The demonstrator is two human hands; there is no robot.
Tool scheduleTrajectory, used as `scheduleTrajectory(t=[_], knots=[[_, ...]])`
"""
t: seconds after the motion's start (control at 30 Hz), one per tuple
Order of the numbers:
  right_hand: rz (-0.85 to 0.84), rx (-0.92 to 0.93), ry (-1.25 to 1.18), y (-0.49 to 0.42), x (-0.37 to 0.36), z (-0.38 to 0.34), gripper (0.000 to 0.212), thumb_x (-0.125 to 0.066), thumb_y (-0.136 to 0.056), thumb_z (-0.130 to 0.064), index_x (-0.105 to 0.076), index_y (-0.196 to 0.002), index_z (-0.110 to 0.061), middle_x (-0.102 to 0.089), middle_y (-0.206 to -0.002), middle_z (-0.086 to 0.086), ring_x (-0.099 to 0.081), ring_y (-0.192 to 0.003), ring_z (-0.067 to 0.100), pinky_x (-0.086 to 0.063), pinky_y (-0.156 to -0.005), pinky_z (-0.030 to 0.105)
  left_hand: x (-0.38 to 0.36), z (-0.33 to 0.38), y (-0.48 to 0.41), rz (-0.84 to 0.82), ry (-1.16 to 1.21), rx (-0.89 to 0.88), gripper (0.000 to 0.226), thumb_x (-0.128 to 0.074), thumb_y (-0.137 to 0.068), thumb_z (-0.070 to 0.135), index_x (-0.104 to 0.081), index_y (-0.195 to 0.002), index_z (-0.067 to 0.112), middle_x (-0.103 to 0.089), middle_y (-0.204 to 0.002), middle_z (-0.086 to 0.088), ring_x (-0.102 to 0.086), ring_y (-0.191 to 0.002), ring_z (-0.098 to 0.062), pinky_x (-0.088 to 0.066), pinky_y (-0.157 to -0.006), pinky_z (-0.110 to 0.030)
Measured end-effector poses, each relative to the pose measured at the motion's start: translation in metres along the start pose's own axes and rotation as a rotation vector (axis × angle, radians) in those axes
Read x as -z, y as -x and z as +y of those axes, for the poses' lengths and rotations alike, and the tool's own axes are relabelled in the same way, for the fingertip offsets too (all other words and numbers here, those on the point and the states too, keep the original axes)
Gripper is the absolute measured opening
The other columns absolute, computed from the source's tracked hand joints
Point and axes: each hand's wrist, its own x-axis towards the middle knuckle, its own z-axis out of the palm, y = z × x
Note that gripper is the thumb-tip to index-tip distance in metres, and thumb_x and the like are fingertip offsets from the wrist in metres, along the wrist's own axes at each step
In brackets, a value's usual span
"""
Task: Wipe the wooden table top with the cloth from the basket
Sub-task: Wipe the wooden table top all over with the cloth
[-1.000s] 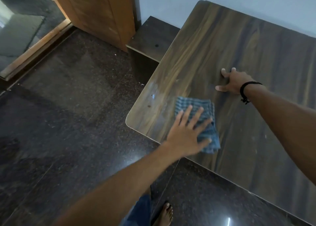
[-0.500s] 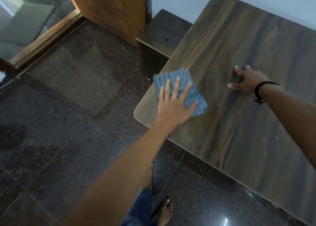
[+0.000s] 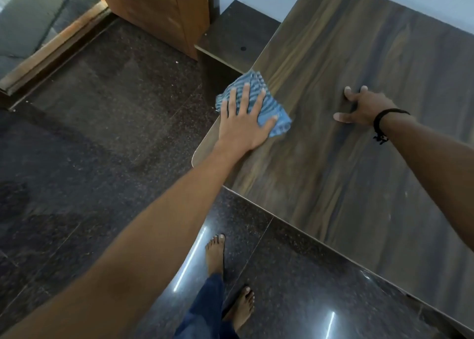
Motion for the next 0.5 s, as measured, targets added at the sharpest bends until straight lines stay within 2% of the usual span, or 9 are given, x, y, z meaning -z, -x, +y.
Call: scheduleTrajectory(t=[0.13,0.23,0.37,0.5], knots=[[0.003,0.013,-0.008,0.001,0.000,0.000,0.088,-0.061,-0.094,-0.054,-0.011,-0.162,-0.029,-0.003,-0.168,0.014,-0.024,-0.148,0.043,-0.027,-0.116,0.048,-0.035,0.009,0.116,-0.005,-0.027,-0.162,0.075,-0.012,-0.097,0.073,0.005,-0.160,0.037,0.015,-0.168,-0.004,0.016,-0.154,-0.031,0.005,-0.125,-0.050],[0.004,0.016,0.008,0.000,-0.001,0.002,0.087,-0.059,-0.095,-0.054,-0.010,-0.162,-0.028,-0.003,-0.168,0.015,-0.025,-0.147,0.043,-0.029,-0.115,0.049,-0.047,0.014,0.164,-0.050,-0.030,-0.183,0.075,-0.014,-0.097,0.073,0.002,-0.161,0.037,0.014,-0.169,-0.003,0.016,-0.154,-0.031,0.004,-0.125,-0.051],[0.006,0.025,0.042,0.001,-0.001,0.000,0.086,-0.057,-0.097,-0.054,-0.009,-0.162,-0.027,-0.003,-0.168,0.016,-0.026,-0.146,0.044,-0.030,-0.113,0.049,-0.036,0.043,0.097,-0.053,-0.040,-0.190,0.076,-0.013,-0.095,0.076,0.007,-0.160,0.040,0.023,-0.167,-0.001,0.023,-0.152,-0.031,0.013,-0.123,-0.050],[-0.003,0.021,0.070,-0.003,0.001,0.003,0.084,-0.056,-0.098,-0.052,-0.007,-0.162,-0.028,-0.001,-0.168,0.014,-0.025,-0.148,0.042,-0.029,-0.115,0.047,-0.018,0.089,-0.017,-0.075,-0.036,-0.224,0.078,-0.018,-0.095,0.077,0.002,-0.160,0.040,0.018,-0.168,0.000,0.018,-0.153,-0.031,0.011,-0.123,-0.050]])
